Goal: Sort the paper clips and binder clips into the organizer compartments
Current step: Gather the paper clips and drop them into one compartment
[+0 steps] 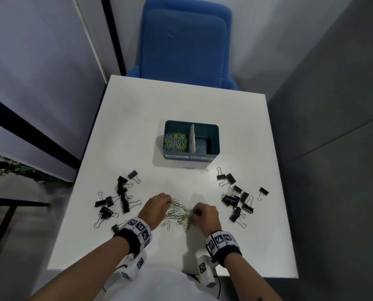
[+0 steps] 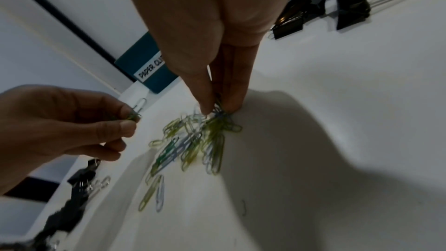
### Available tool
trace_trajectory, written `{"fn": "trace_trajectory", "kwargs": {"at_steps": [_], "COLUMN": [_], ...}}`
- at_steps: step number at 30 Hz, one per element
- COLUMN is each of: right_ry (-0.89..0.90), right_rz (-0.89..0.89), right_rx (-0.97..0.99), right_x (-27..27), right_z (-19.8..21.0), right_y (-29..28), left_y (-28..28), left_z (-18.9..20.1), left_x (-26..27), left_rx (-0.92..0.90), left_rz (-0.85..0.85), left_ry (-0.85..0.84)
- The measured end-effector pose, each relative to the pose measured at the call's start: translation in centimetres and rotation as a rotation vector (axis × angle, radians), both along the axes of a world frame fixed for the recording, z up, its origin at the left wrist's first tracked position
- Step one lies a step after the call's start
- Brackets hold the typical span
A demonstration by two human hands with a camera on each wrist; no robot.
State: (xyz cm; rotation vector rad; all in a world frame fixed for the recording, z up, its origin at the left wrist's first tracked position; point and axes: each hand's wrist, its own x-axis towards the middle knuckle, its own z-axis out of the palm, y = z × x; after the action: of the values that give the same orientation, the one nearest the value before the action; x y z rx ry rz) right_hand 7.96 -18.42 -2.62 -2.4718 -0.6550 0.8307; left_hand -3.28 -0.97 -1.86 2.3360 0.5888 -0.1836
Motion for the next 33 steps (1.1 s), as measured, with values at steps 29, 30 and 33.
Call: {"fn": "trace_trajectory", "kwargs": {"at_steps": [29,30,33], "right_ry": [-0.073,-0.057,0.004], "right_rz": [-0.134,-0.089,0.056], "right_rx": [0.322,0.251,-0.025], "right_x": [11.3,10.4,7.4], "right_z": [10.9,9.6,4.6], "right_y": [9.1,7.7,3.4], "left_y": [1.3,0.8,-0.5], "left_z": [-0.3,-0.6,-1.4], "left_x": [-0.3,-0.7,-1.4], "left_rx": [0.147,0.176,0.217], "left_rz": [-0.039,-0.056,-0.125], "left_ry": [0.334,0.335,0.287]}}
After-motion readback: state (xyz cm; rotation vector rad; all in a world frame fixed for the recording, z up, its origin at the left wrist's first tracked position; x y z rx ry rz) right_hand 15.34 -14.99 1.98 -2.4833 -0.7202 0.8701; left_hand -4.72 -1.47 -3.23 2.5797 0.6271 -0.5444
